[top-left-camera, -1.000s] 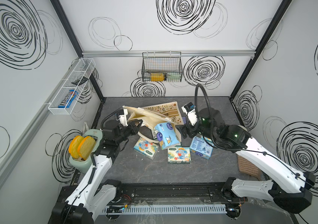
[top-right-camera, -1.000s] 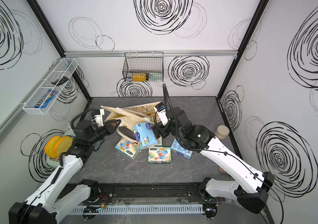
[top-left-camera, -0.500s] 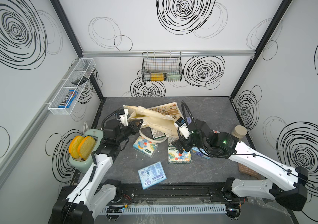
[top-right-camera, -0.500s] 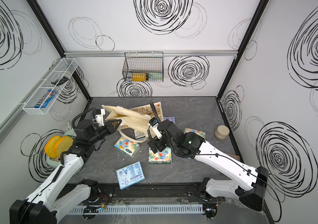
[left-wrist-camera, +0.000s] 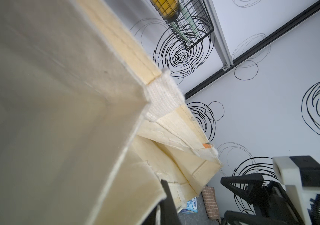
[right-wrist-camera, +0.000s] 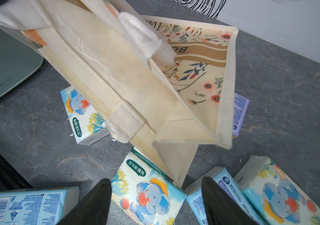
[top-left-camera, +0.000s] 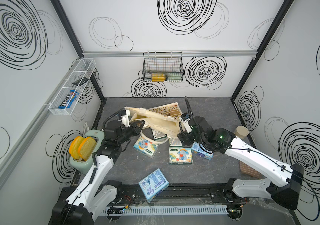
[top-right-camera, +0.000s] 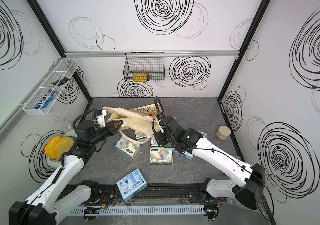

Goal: Put tissues into the canvas bag
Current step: Move the pack of facial tissues to the center of the board.

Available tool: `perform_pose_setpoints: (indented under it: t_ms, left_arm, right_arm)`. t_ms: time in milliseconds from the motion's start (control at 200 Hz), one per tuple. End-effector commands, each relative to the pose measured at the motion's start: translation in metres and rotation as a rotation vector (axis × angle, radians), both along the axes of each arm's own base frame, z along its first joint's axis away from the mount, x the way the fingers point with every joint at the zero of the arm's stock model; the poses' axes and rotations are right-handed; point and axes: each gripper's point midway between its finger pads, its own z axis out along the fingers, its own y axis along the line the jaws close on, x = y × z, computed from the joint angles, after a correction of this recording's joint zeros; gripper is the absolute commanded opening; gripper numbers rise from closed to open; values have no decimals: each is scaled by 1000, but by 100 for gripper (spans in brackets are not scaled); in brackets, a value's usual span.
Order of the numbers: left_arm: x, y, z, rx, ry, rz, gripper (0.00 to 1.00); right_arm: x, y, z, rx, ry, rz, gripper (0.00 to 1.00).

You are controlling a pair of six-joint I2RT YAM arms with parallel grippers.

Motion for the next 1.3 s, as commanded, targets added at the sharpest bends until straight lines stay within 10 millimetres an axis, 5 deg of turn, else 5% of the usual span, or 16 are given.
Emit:
perform_pose_setpoints:
  t_ms: [0, 120, 340, 420, 540, 645, 816, 961, 1136, 1296]
  left_arm:
    - [-6, -7, 12, -4, -52, -42, 0]
    - [-6, -8, 7, 2, -44, -43, 0]
    - [-5, -8, 14, -4, -59, -42, 0]
    - [-6, -7, 17, -4, -65, -38, 0]
    - [-8, -6, 17, -2, -64, -30, 0]
    - [-11, -4, 17, 2, -63, -25, 0]
    - [-15, -2, 19, 13, -62, -20, 1]
    - [-17, -1, 22, 16, -66, -14, 1]
    - [-20, 0, 19, 15, -56, -13, 1]
    - [-21, 0, 17, 30, -54, -18, 1]
  right_arm:
    - [-37, 29, 25, 111, 64, 178, 65]
    - [-130, 49, 19, 171, 170, 474, 53]
    - [-272, 40, -80, 23, 500, 695, 49]
    - [-308, 46, -109, -21, 553, 768, 49]
    - [-335, 71, -137, -36, 607, 811, 46]
    - [-335, 105, -154, -32, 588, 766, 18]
    - [-319, 160, -164, 60, 507, 606, 2]
    - [-255, 178, -185, 72, 479, 378, 0]
    - [-163, 165, -168, 165, 410, 215, 0]
    - [-135, 131, -132, 133, 312, 211, 2]
